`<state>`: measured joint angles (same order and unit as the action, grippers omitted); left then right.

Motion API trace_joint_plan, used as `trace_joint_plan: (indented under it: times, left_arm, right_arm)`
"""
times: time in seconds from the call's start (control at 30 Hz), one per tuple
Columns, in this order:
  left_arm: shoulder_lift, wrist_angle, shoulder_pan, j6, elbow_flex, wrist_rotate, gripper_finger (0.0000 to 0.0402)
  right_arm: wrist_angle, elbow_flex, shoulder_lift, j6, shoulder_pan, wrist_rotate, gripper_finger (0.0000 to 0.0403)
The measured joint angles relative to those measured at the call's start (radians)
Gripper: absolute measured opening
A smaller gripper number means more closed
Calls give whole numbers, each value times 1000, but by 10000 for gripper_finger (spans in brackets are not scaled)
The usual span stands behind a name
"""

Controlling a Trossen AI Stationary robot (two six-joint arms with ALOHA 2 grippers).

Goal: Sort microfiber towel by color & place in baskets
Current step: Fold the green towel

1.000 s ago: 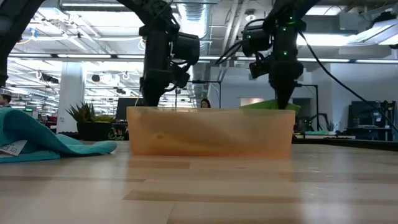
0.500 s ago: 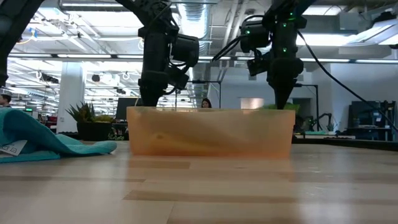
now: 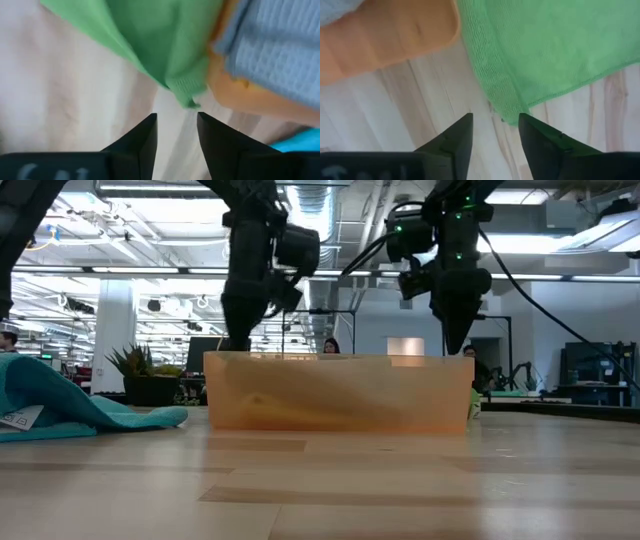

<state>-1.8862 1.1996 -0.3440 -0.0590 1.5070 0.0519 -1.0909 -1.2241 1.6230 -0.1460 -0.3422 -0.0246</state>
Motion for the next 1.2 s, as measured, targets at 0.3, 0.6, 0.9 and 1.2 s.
trace_joint_plan:
  times: [0.3,0.6,0.9,1.2]
  left_arm:
    - [-16,-243,-38,-61,27,65,135]
    - [-95,-365,-54,-196,-7,155,135]
    - [-113,-428,-62,-281,-11,98,135]
    - [-129,-496,-74,-325,-19,109,135]
  right_arm:
    - [37,-9,0,23,-1,-2,200]
    - [28,-9,0,64,-1,-1,193]
    - [26,-9,-1,79,1,0,191]
    - [29,-9,-1,87,1,0,187]
